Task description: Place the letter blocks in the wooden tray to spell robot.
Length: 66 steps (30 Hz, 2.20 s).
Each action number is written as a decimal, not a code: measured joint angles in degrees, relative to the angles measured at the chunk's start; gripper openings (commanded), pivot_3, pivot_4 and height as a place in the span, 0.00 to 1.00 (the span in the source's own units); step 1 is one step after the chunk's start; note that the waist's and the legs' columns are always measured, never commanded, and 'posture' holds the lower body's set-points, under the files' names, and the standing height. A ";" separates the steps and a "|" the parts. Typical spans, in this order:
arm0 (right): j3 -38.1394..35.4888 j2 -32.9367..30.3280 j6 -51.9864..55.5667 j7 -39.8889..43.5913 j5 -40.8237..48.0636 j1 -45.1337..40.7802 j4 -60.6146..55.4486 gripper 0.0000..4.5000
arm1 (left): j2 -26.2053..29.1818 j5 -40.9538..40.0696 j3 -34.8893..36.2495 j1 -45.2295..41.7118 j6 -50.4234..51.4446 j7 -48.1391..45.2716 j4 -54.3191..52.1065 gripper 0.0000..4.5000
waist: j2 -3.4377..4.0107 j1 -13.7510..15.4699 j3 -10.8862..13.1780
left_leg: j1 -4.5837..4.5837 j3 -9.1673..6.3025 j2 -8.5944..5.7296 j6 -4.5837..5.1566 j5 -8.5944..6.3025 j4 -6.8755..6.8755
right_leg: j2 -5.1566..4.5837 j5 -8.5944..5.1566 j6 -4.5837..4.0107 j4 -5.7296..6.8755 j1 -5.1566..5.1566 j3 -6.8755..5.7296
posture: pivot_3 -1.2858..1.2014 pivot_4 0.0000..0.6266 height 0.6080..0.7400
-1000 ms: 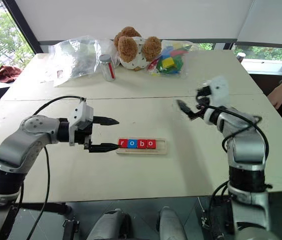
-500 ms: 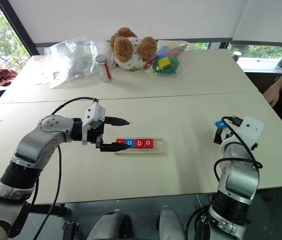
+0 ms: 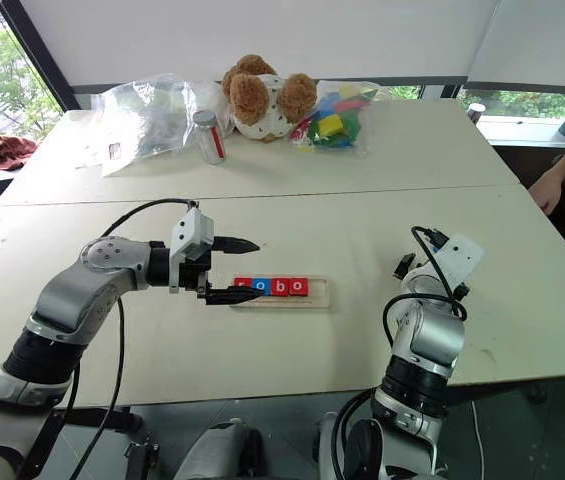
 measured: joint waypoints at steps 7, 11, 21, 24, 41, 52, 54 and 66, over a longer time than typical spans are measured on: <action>-1.09 -0.66 -10.07 -4.41 1.87 -5.02 12.00 0.99 | 0.20 -0.06 0.20 2.33 0.50 0.96 -1.50 1.00 | -0.02 -0.49 -0.01 | 0.10 0.02 0.00 0.00 0.00 0.04 | 0.00 0.01 -0.01 0.02 0.12 0.02 | 0.52 0.24 1.00; -2.19 -3.78 -16.46 -6.64 3.42 -9.36 22.27 0.99 | 0.27 -0.05 0.24 2.41 0.46 1.06 -1.57 1.00 | -0.04 -1.06 -0.02 | 0.13 0.01 -0.01 0.00 0.01 0.07 | -0.02 0.01 -0.01 0.01 0.19 0.01 | 0.52 0.24 1.00; -2.04 -9.00 -24.89 -9.49 6.73 -13.27 34.91 0.27 | 1.04 -0.06 0.52 3.11 0.46 2.19 -1.76 1.00 | -0.13 -1.23 -0.08 | 0.13 -0.03 0.01 0.01 0.01 0.06 | -0.02 0.01 -0.01 -0.01 0.23 0.00 | 0.52 0.24 1.00; -0.58 -9.25 -24.88 -9.15 6.93 -12.24 34.14 0.27 | 1.08 -0.07 0.57 3.11 0.45 2.19 -1.76 1.00 | -0.17 -1.22 -0.10 | 0.13 -0.06 0.02 0.01 0.00 0.05 | -0.02 0.01 -0.01 -0.02 0.25 -0.01 | 0.52 0.24 1.00; 27.49 -21.01 3.64 27.92 17.73 19.38 -16.01 0.27 | 4.05 0.85 1.37 2.49 -2.21 -0.98 1.42 1.00 | -0.06 -0.82 -0.02 | 0.03 -0.07 0.07 0.11 -0.06 0.03 | 0.02 0.00 0.00 -0.23 0.20 -0.02 | 0.52 0.24 1.00; 28.52 -17.28 5.81 23.67 14.94 18.07 -16.54 0.92 | 4.05 1.21 1.37 1.82 -2.25 -1.93 1.71 1.00 | -0.06 0.16 -0.02 | 0.04 -0.08 0.08 0.10 -0.05 -0.01 | 0.03 0.00 -0.01 -0.22 0.15 -0.03 | 0.52 0.24 1.00; 28.83 -17.75 5.79 24.07 14.79 17.94 -16.54 0.99 | 4.15 1.23 1.38 1.82 -2.25 -2.02 1.88 1.00 | -0.06 0.48 -0.02 | 0.03 -0.08 0.05 0.10 -0.05 0.01 | 0.01 0.00 -0.01 -0.23 0.17 -0.04 | 0.52 0.24 1.00; 24.40 -49.46 -16.44 61.40 20.40 13.12 -3.49 0.99 | 9.51 1.34 2.76 0.25 -4.29 -6.49 5.67 1.00 | -0.10 0.58 0.03 | 0.04 -0.07 0.03 0.25 -0.13 0.02 | 0.12 0.00 0.01 -0.44 0.34 -0.24 | 0.52 0.24 1.00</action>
